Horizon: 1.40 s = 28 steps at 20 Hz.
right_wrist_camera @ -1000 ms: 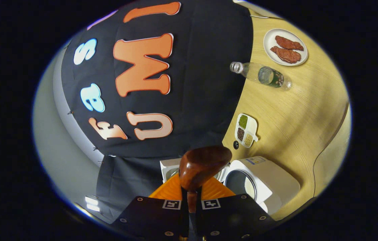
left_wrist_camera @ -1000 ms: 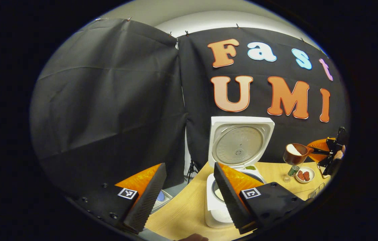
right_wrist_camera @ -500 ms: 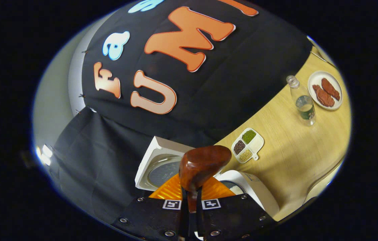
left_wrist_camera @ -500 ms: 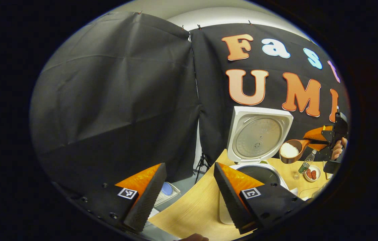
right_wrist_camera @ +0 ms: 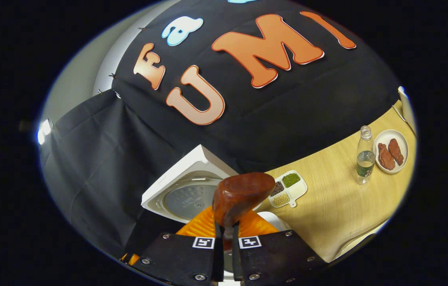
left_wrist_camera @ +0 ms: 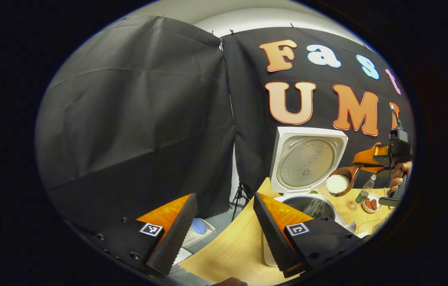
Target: Close the left gripper, press the button to open the rice cooker; take a wooden spoon from the chopstick holder with the right hand, scoop a spoonful of rice and pour it into the rice cooker, then put the wooden spoon back into the chopstick holder.
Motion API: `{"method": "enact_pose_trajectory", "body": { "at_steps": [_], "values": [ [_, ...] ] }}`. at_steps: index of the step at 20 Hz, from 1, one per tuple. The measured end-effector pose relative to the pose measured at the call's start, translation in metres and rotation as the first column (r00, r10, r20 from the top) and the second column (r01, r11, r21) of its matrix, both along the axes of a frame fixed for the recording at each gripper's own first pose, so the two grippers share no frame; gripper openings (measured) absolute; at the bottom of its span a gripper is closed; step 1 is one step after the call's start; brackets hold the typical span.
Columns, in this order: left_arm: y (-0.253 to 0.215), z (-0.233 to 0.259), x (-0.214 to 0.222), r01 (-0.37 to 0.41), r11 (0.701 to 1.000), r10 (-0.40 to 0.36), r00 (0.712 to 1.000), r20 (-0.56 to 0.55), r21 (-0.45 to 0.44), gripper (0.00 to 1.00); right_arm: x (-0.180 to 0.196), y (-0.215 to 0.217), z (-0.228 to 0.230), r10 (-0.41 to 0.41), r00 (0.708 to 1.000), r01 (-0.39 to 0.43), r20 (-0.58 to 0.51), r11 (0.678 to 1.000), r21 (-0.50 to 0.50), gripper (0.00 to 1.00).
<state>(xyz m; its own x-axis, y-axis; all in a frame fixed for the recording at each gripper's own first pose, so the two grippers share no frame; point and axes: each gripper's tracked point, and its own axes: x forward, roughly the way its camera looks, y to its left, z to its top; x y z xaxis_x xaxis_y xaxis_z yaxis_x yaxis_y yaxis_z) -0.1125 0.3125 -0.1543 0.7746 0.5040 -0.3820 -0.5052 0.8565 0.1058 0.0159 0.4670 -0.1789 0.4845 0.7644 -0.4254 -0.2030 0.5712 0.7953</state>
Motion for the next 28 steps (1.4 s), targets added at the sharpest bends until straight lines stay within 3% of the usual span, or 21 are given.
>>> {"method": "enact_pose_trajectory", "body": {
  "at_steps": [8, 18, 23, 28],
  "values": [
    [0.010, -0.003, 0.005, 0.012, 1.000, -0.012, 1.000, 0.001, -0.003, 0.97, 0.003, -0.002, 0.004, 0.037, 0.986, -0.024, 0.163, 0.996, -0.082, 0.08],
    [0.025, -0.014, 0.005, -0.002, 0.999, 0.001, 1.000, -0.006, -0.037, 0.97, 0.010, -0.002, 0.012, 0.121, 0.910, -0.043, 0.397, 0.979, -0.202, 0.08],
    [0.030, -0.016, 0.006, -0.008, 0.999, 0.008, 1.000, -0.006, -0.034, 0.96, 0.015, -0.001, 0.021, 0.161, 0.852, -0.033, 0.499, 0.966, -0.255, 0.08],
    [0.031, -0.019, 0.008, -0.010, 0.999, 0.010, 1.000, -0.005, -0.040, 0.97, 0.018, -0.001, 0.035, 0.226, 0.741, -0.011, 0.632, 0.946, -0.325, 0.08]
  ]
}}
